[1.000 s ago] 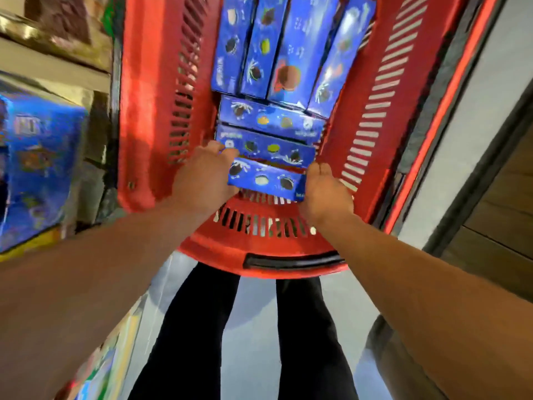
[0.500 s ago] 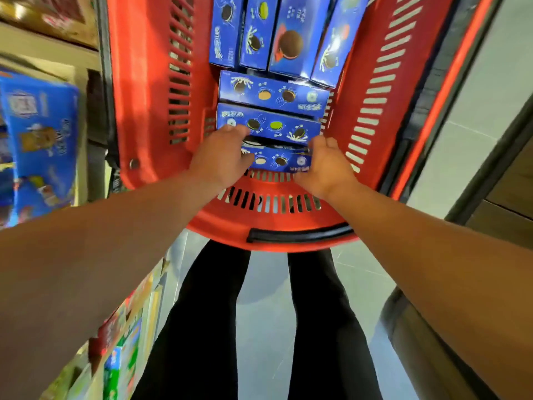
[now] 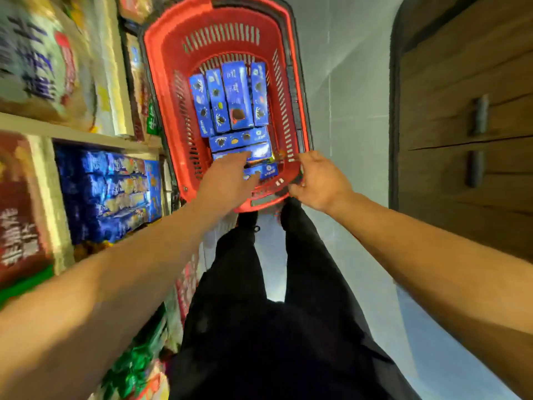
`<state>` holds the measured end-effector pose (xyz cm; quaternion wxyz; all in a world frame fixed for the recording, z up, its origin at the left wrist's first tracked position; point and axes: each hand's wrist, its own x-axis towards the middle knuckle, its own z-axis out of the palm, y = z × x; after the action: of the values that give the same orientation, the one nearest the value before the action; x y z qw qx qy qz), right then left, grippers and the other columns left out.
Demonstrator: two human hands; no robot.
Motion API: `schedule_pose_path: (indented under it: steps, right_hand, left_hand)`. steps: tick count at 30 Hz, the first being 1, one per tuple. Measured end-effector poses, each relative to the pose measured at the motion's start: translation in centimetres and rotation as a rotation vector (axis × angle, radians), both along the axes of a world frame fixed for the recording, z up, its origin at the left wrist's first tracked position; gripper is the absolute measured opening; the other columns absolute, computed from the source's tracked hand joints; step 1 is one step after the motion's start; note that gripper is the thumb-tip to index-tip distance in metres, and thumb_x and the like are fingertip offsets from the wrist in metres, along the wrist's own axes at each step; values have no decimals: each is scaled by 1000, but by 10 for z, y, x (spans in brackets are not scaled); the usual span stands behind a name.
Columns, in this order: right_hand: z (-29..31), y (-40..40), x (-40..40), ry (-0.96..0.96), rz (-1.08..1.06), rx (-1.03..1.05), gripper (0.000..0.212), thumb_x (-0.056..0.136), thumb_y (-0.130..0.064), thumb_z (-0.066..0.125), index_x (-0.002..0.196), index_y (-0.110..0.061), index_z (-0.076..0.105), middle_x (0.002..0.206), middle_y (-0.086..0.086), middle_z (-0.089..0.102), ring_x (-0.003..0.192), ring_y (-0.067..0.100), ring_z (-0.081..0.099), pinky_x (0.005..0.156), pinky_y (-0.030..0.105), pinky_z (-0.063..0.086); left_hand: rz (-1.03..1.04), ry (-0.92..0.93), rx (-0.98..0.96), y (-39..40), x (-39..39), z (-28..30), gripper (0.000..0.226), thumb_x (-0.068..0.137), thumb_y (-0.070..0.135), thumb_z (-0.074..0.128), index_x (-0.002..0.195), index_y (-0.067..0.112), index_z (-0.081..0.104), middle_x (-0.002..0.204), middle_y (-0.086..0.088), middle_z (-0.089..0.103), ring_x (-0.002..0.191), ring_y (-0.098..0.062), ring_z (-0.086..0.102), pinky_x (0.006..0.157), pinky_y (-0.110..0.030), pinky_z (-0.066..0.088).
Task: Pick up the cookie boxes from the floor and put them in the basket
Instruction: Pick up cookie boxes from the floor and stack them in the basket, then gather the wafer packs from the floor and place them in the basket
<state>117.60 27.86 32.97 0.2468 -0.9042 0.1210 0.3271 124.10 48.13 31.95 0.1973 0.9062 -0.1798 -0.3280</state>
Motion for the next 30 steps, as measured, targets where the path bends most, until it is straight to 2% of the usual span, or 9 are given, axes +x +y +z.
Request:
schedule_pose_path:
  steps: [6, 9, 11, 13, 15, 19, 22, 27, 30]
  right_hand:
    - [75, 3, -92, -13, -282, -116, 71, 84, -41, 65, 143, -11, 39, 141, 17, 45, 126, 39, 46, 104, 45, 41]
    - [102, 6, -149, 20, -457, -144, 77, 86, -47, 64, 148, -15, 32, 149, 11, 35, 131, 37, 39, 106, 46, 40]
    - [118, 9, -191, 19, -579, -164, 76, 86, -48, 62, 148, -17, 30, 150, 9, 34, 131, 36, 39, 105, 47, 41]
    - [132, 12, -237, 7, -711, -196, 77, 86, -49, 62, 149, -16, 31, 150, 8, 36, 133, 34, 39, 106, 44, 40]
    - [142, 19, -282, -13, -842, -222, 78, 85, -50, 62, 149, -15, 32, 150, 8, 37, 134, 32, 39, 108, 40, 38]
    - [158, 45, -377, -45, -1125, -258, 79, 84, -52, 63, 148, -16, 35, 150, 8, 38, 135, 30, 39, 109, 38, 35]
    - [163, 71, -456, -43, -1320, -293, 79, 83, -51, 64, 148, -16, 36, 151, 8, 38, 136, 30, 38, 110, 36, 33]
    - [162, 109, -570, -51, -1545, -309, 78, 85, -52, 63, 149, -20, 33, 154, 5, 33, 140, 28, 34, 111, 37, 32]
    - [161, 131, -639, -47, -1655, -312, 78, 85, -52, 64, 149, -19, 34, 154, 5, 34, 139, 29, 35, 110, 39, 33]
  left_hand:
    - [-333, -82, -131, -30, -22, 86, 54, 87, 35, 62, 132, 8, 53, 130, -17, 58, 120, -34, 53, 101, -39, 40]
    - [-513, -105, -189, -51, -42, 113, 65, 77, 49, 48, 126, 7, 58, 124, -16, 62, 115, -32, 58, 100, -39, 43]
    - [-705, -123, -184, -72, -60, 124, 78, 74, 56, 41, 135, 8, 51, 135, -16, 56, 125, -31, 52, 108, -38, 37]
    - [-888, -113, -157, -95, -88, 137, 81, 76, 57, 41, 143, 11, 41, 146, -15, 45, 135, -28, 41, 113, -34, 28]
    - [-1005, -115, -164, -115, -119, 148, 82, 77, 57, 44, 147, 16, 35, 151, -13, 38, 140, -27, 34, 115, -36, 27]
    - [-1241, -146, -201, -152, -206, 161, 86, 75, 65, 40, 148, 21, 31, 153, -11, 34, 140, -28, 34, 114, -41, 31]
    - [-1385, -152, -244, -171, -290, 171, 81, 80, 60, 50, 149, 21, 31, 154, -9, 34, 140, -27, 33, 116, -38, 28]
    - [-1514, -201, -296, -178, -415, 182, 73, 87, 49, 60, 148, 20, 33, 153, -7, 35, 140, -23, 34, 114, -30, 24]
    - [-1586, -222, -297, -179, -488, 185, 74, 86, 52, 58, 148, 22, 32, 153, -5, 35, 139, -24, 36, 113, -34, 28]
